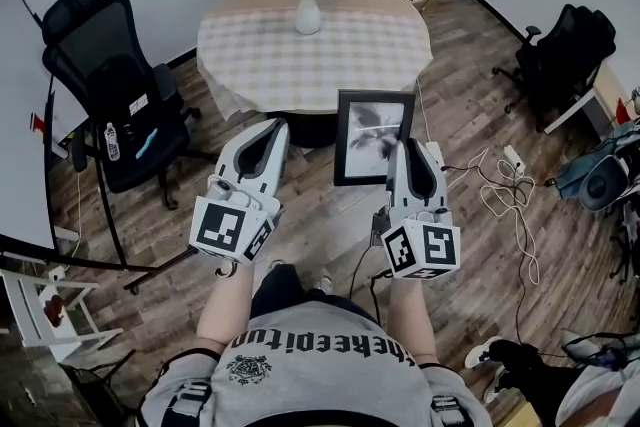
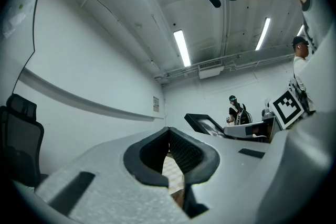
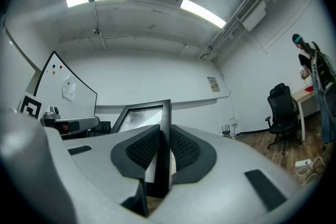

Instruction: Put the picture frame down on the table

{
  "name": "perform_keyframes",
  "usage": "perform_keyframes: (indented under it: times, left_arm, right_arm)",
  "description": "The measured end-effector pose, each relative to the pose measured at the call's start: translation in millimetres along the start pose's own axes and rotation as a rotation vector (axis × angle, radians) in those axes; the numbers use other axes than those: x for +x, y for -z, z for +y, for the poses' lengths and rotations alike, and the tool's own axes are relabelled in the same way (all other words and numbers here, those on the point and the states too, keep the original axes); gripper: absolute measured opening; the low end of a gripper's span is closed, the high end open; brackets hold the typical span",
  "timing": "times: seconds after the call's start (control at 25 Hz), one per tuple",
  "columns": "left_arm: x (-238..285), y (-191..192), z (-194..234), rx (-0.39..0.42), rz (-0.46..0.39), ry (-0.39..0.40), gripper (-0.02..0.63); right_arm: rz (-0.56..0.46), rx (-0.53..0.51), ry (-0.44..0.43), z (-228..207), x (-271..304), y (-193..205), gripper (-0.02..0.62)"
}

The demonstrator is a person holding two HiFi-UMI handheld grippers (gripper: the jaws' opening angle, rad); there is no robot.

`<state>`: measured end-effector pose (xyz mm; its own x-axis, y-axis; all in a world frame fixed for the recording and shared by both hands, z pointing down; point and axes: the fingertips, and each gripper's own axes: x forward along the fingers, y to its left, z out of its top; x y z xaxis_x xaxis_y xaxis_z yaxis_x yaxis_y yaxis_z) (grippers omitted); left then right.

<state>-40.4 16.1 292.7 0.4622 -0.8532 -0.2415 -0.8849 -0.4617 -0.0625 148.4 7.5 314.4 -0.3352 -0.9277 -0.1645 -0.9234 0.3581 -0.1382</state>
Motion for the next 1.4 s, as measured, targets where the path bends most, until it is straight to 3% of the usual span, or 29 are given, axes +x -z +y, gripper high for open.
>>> perform_keyframes:
  times: [0.36, 0.96, 1.4]
  left_arm:
    - [43, 15, 35, -0.015, 0.015, -0.007, 0.015]
    - [136, 32, 112, -0.027, -0.017, 0.088, 0.015]
    - [165, 49, 160, -0.057, -0.015, 0.14, 0.015]
  right_arm:
    - [0.013, 0.01, 0.049, -27, 44, 9, 0.066]
    - [-0.017, -0.017, 0.133, -34, 149, 16, 0.066]
    - [-0.014, -0.032, 0.197, -25, 194, 27, 0.066]
